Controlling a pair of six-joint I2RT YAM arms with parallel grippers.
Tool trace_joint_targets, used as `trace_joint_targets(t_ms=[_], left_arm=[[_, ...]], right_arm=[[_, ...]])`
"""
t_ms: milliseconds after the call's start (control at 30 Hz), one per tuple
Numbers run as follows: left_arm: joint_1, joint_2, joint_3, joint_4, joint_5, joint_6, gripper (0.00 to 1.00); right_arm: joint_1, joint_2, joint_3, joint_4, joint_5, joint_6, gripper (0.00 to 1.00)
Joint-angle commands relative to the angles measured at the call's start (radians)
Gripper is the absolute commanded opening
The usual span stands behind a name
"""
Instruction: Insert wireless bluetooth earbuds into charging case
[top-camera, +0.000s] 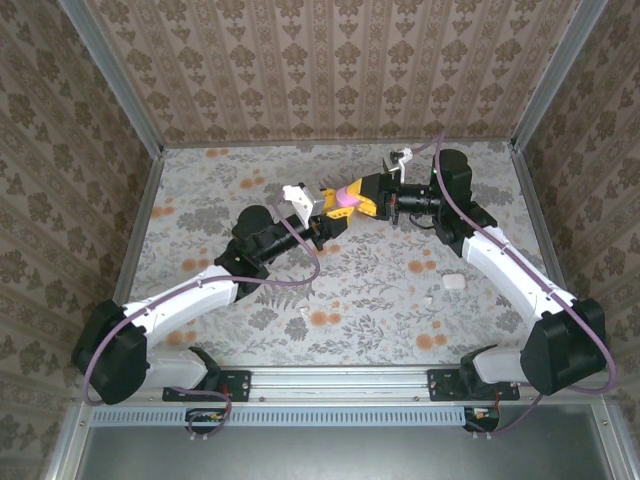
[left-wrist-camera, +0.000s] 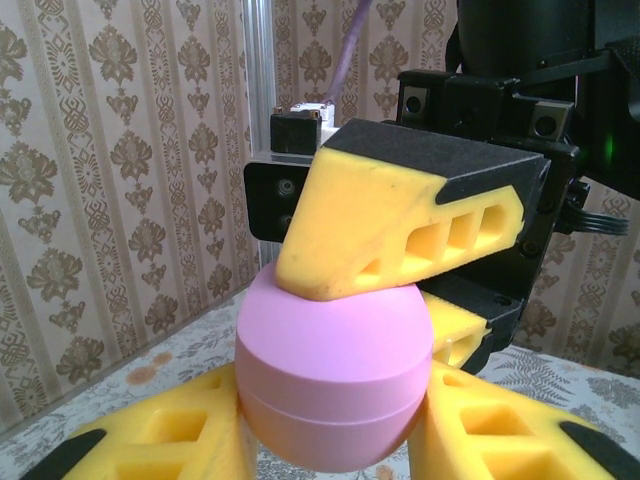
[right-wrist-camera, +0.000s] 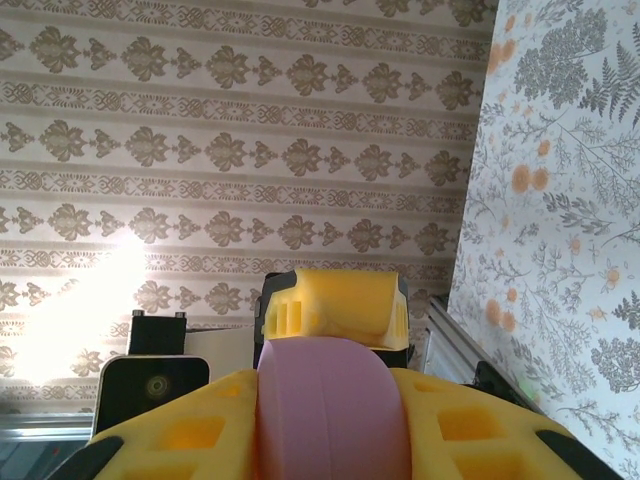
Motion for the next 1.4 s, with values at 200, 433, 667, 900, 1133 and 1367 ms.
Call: trace_joint_targets(t_ms=[200, 433, 667, 900, 1133, 1367], left_arm=[[0.007, -0.028, 0.015, -0.074, -0.013, 0.034, 0.69], [0.009, -0.118, -0.070, -0.125, -0.129, 0.050, 0.74], [0.020, -0.208, -0.096, -0.195, -0.255, 0.074, 0.75], [0.045, -0.281, -0.135, -0.220, -0.294, 0.054, 0.75], [0.054, -0.345, -0.152, -0.256, -0.319, 0.057, 0.75], [0.061, -0.363, -0.159, -0.270, -0.323, 0.056, 0.76]], right_arm=[[-0.037, -0.070, -0.043, -0.012, 0.165, -0.082, 0.23], [-0.039, -0.056, -0.110, -0.088, 0.449, -0.167, 0.24], [-0.033, 0.103, -0.202, 0.005, 0.587, -0.141, 0.24], [0.008, 0.333, -0.149, 0.007, 0.608, -0.198, 0.23], [0.043, 0.535, -0.058, 0.046, 0.616, -0.195, 0.21], [0.054, 0.635, -0.012, 0.084, 0.681, -0.170, 0.22]])
